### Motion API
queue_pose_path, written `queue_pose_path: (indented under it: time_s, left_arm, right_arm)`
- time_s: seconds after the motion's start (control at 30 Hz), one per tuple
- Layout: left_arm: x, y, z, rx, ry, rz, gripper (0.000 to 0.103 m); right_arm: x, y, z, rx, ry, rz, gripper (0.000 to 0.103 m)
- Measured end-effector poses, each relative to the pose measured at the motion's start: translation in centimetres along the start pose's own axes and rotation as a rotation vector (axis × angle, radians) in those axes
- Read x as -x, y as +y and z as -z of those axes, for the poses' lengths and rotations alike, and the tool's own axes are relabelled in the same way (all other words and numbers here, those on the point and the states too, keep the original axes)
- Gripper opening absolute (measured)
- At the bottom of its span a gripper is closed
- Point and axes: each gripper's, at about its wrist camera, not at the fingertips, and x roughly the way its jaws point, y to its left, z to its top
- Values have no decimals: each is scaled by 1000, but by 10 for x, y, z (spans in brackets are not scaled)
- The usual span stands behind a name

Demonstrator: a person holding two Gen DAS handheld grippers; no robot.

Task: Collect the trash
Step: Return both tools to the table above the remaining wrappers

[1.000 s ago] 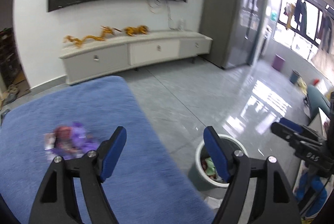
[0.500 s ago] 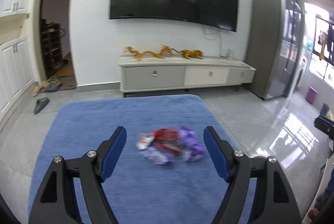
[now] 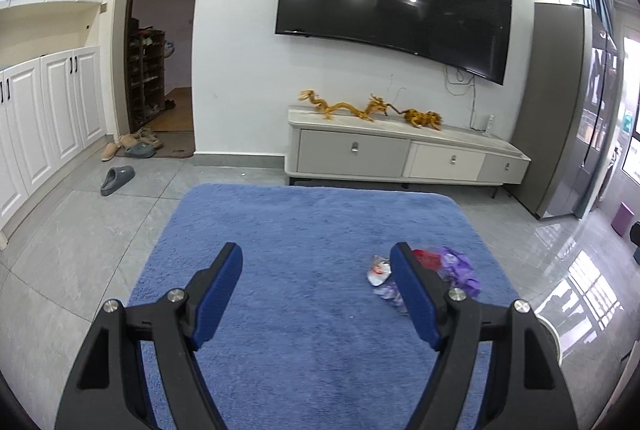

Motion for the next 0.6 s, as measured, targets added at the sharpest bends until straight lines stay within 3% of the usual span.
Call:
queue_pose_path:
  time_s: [0.6]
  left_arm:
    - [-78, -23, 24, -23, 150, 52, 75]
  right_arm:
    - [-89, 6, 17, 0, 138, -71, 63]
